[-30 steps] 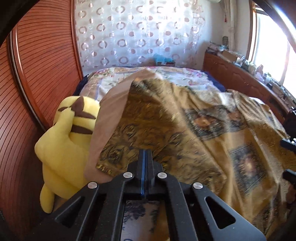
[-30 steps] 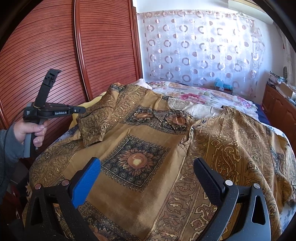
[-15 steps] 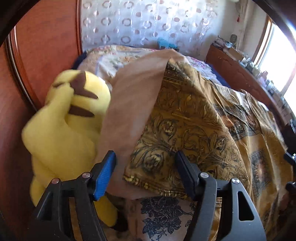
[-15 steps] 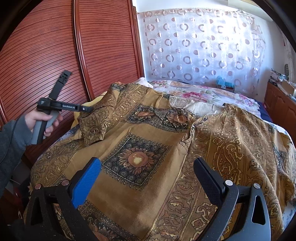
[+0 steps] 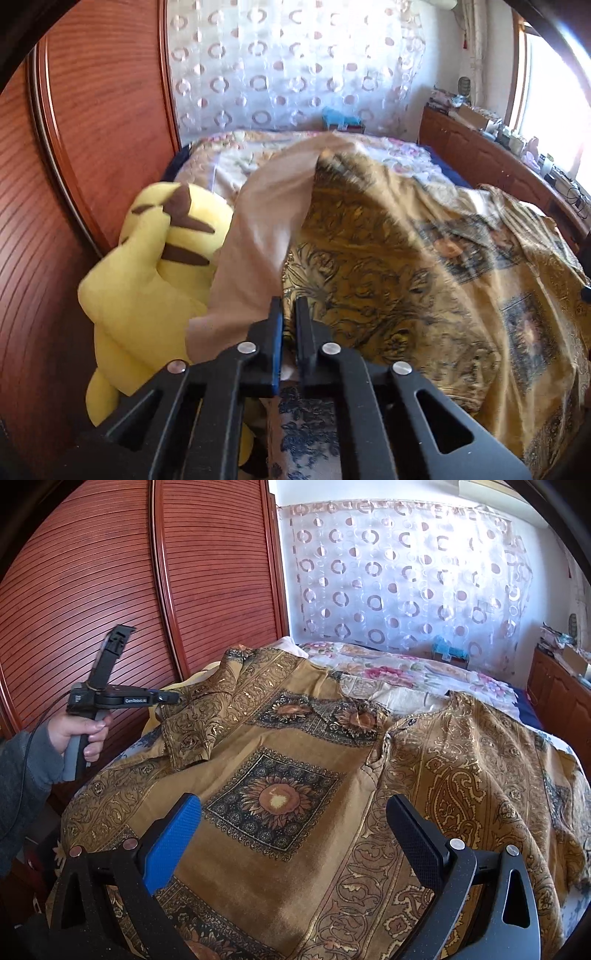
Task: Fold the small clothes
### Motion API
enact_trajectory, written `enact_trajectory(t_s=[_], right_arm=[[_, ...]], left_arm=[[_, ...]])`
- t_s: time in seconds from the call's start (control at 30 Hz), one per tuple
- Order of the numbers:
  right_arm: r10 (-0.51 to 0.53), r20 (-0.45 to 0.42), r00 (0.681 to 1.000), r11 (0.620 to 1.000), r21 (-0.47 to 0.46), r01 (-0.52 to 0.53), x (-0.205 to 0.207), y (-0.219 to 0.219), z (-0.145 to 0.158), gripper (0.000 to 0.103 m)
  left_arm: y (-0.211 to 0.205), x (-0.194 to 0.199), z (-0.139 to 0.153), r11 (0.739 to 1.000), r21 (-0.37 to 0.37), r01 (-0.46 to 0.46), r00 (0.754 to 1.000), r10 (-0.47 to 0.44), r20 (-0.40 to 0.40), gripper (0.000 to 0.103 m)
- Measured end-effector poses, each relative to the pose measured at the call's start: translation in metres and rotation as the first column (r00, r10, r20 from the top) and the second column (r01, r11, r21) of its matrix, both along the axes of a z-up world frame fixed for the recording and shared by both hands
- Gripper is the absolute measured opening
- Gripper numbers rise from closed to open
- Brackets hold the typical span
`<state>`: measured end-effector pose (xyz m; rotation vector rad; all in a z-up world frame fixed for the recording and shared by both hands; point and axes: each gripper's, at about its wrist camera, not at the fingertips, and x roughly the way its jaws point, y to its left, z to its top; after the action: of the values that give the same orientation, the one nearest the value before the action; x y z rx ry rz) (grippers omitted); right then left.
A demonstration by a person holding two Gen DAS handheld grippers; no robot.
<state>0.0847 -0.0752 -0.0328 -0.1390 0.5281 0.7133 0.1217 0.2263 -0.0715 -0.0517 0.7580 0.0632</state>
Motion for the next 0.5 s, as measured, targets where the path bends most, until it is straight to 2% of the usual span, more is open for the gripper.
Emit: enact_trajectory(t_s=[0.17,0.37,0.5], right_arm=[[-0.006,-0.003,1.0,1.0,-0.004,0.006,0.002,0.0,-0.001,0.1],[-0.013,-0.001,1.0,1.0,-0.005,0.013,0.005,-0.002,0.0,0.1],[-0.041,0.012,0.999,0.999,0.009,0.041,0.008,-0.014,0.008,0.1]], left_arm=[[-0.014,-0.002,0.021,0.998,0.058,0.021,0.999,-0.024,0.046,0.006],[-0.038,-0.002,0.041,0.995,-0.004,0.101,0.992,-0.1,0.078,0.005],[-0.079,0.009,0.074,0.975,-0.057,0.217,0.968,-0.207,0.14,0.005]])
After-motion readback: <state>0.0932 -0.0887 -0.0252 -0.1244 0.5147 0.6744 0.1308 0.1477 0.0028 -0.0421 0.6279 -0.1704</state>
